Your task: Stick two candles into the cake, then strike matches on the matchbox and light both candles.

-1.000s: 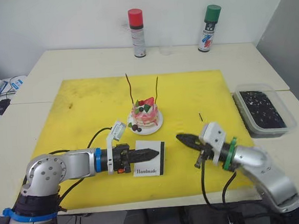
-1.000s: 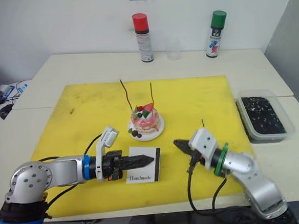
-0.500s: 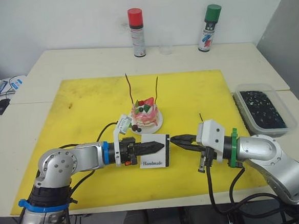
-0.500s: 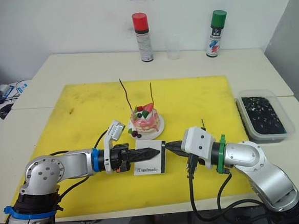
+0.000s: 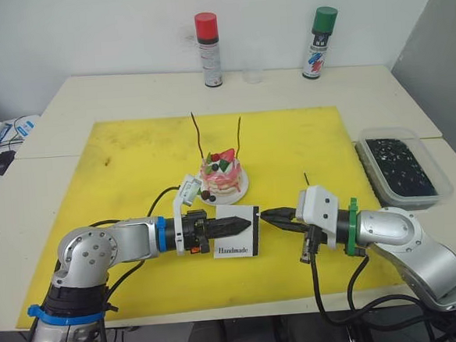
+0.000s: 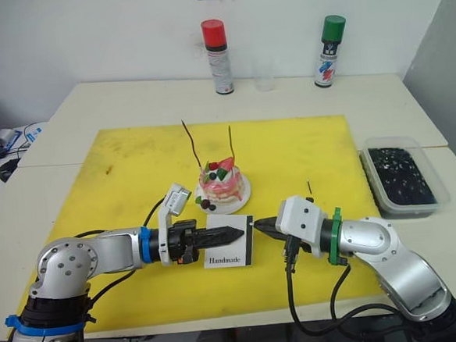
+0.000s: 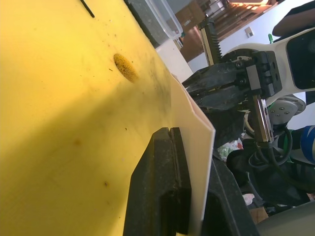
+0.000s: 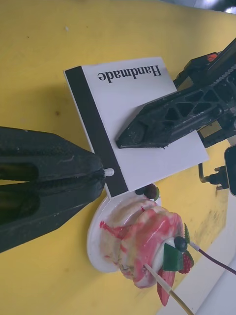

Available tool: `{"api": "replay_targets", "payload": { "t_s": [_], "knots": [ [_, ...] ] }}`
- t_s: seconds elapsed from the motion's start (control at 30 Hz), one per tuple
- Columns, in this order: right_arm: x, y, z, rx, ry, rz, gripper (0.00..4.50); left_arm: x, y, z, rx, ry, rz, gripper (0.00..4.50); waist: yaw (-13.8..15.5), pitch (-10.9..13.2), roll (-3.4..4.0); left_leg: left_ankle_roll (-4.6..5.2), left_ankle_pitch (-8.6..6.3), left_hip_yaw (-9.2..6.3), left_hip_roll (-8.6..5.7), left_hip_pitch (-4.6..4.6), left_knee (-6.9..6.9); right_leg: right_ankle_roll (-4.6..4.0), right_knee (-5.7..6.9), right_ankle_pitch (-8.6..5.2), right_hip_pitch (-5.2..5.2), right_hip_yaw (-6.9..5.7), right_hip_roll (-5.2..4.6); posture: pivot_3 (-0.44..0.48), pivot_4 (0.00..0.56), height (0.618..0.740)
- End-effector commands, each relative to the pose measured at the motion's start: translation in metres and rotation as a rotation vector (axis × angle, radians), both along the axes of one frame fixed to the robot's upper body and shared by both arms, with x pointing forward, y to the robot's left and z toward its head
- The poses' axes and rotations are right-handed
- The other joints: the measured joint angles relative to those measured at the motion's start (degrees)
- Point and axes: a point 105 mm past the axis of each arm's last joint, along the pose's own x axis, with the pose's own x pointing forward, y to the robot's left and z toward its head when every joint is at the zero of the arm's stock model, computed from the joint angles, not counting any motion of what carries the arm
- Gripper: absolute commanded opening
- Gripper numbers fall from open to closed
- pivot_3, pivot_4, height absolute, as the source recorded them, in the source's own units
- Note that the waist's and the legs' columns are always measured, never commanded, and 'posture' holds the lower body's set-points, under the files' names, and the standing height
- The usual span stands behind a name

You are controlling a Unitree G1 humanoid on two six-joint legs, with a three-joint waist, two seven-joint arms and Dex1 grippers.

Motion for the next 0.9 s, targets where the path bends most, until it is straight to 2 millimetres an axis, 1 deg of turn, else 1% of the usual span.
{"api": "replay_targets", "payload": {
  "t_s": [0.03,0.17,0.3,0.43,0.5,0.57,0.63,0.77,0.83,0.9],
  "knots": [
    [-0.001,0.003,0.007,0.004,-0.046,0.012,0.03,-0.005,-0.001,0.01,-0.02,-0.044,-0.026,0.0,0.0,0.0,0.0,0.0,0.0,0.0,0.0,0.0,0.0,0.0,0.0,0.0,0.0,0.0,0.0,0.0,0.15,0.74],
    [0.0,0.005,0.005,-0.007,-0.048,0.011,0.03,-0.007,-0.001,0.01,-0.019,-0.045,-0.034,0.0,0.0,0.0,0.0,0.0,0.0,0.01,0.0,0.0,0.0,-0.01,0.0,0.01,0.0,0.01,0.0,0.0,0.15,0.74],
    [0.008,0.006,0.004,-0.013,-0.061,-0.038,0.03,-0.014,-0.003,0.011,-0.01,-0.054,-0.074,0.0,-0.03,0.0,0.0,0.0,0.0,0.0,0.01,0.0,0.0,-0.01,0.01,0.01,-0.01,0.0,0.01,0.0,0.15,0.74],
    [0.036,-0.002,0.02,0.055,-0.102,-0.214,0.03,-0.023,-0.004,0.01,0.012,-0.071,-0.11,0.0,-0.12,0.0,0.0,-0.01,0.01,0.03,0.0,0.0,0.01,0.0,0.02,0.02,-0.01,0.03,0.0,0.0,0.15,0.74],
    [0.044,-0.009,0.034,0.089,-0.132,-0.267,0.03,-0.027,0.0,0.006,0.039,-0.07,-0.105,0.0,-0.07,0.0,0.0,-0.01,0.01,0.03,0.0,0.0,0.03,-0.12,0.02,0.1,-0.01,0.03,-0.01,0.0,0.15,0.74],
    [0.045,-0.012,0.049,0.129,-0.157,-0.28,0.03,-0.03,0.008,0.002,0.055,-0.055,-0.078,0.0,-0.06,0.0,0.0,-0.01,0.01,0.03,0.0,0.0,0.02,-0.23,0.02,0.16,-0.01,0.03,-0.01,0.0,0.15,0.74],
    [0.042,-0.009,0.061,0.162,-0.18,-0.253,0.03,-0.032,0.012,-0.001,0.064,-0.05,-0.061,0.0,-0.1,0.0,0.0,-0.01,0.0,0.03,0.02,0.0,0.01,-0.25,0.02,0.15,-0.02,0.02,-0.01,0.0,0.15,0.74],
    [0.024,0.016,0.08,0.139,-0.224,-0.064,0.03,-0.035,0.019,-0.007,0.075,-0.034,-0.028,0.0,-0.2,0.01,0.02,-0.01,0.0,0.02,0.04,0.0,0.0,-0.28,0.02,0.14,-0.04,0.01,0.0,0.0,0.15,0.74],
    [0.019,0.028,0.089,0.125,-0.235,0.009,0.03,-0.037,0.02,-0.009,0.082,-0.028,-0.026,0.0,-0.2,0.01,0.02,0.0,0.0,0.03,0.05,0.0,0.0,-0.28,0.03,0.14,-0.05,0.01,0.0,0.0,0.15,0.74],
    [0.021,0.04,0.104,0.128,-0.281,0.054,0.03,-0.04,0.02,-0.011,0.086,-0.023,-0.028,0.0,-0.19,0.01,0.02,0.0,0.0,0.03,0.04,0.01,0.0,-0.28,0.02,0.15,-0.04,0.01,0.0,0.0,0.15,0.74]
  ]
}}
